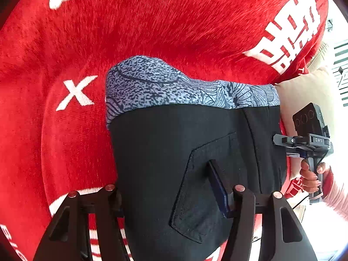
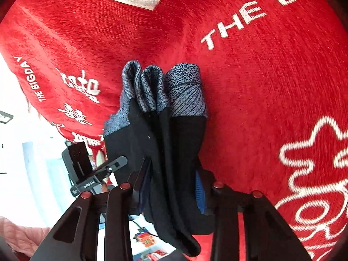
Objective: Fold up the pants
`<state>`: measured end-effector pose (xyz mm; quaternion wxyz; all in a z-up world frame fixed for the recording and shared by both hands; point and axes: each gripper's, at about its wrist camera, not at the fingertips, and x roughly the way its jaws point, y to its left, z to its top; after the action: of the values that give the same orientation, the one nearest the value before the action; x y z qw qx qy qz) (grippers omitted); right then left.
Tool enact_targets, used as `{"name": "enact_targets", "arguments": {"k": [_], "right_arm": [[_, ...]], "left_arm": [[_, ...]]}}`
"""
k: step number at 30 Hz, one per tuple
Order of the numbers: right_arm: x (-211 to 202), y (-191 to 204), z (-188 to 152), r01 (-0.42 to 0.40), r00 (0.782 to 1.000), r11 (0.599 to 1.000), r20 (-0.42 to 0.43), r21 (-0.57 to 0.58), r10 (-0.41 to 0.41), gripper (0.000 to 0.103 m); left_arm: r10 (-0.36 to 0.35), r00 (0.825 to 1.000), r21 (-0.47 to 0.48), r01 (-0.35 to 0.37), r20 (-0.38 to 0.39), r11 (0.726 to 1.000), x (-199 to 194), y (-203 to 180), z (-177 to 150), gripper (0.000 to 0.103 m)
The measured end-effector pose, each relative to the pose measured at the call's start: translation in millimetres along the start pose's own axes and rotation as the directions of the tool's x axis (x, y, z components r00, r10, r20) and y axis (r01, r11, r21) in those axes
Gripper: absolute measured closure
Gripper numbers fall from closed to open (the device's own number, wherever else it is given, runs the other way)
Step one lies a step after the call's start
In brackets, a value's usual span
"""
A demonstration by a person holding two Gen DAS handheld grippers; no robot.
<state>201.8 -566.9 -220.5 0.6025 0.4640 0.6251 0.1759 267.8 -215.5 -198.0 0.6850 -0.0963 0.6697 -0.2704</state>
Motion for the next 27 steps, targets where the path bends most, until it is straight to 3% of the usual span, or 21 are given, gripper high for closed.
{"name": "enact_targets", "arguments": {"k": [8,14,21,24,26,27], "right_arm": [[-11,22,-19,-0.016,1.0,1.0,-0.027,-0.027,0.015,0.065],[-16,31,-53,-0.012,1.0,0.999,-0.021,-0.037,0.011,0.065],[-6,17,-99,0.017,1.0,1.0,0.003,0.02,-0.017,0.065],[8,7,-108,0.078,0.997,0.997,0.002,0.021,-0.078,0.065],[18,4,-109,0.13,0.991,0.991,0.012,0.013,-0.13,0.063],[21,4,-108,0.152,0.988,0.988,0.021,0.0,-0.152,0.062]], "left_arm": [[0.008,1.0,-0.019,-0.007,0.02,1.0,-34,-14,-20,0.044],[0.007,1.0,-0.017,-0.006,0.012,1.0,-51,-19,-48,0.044],[0.002,1.0,-0.005,-0.002,-0.03,1.0,-44,-14,-85,0.044],[0.028,0.999,0.008,-0.028,-0.032,1.0,-32,-8,-99,0.043],[0.061,0.998,-0.013,-0.061,-0.021,0.998,-21,1,-108,0.037],[0.088,0.996,-0.02,-0.087,0.018,0.996,-20,5,-111,0.026]]}}
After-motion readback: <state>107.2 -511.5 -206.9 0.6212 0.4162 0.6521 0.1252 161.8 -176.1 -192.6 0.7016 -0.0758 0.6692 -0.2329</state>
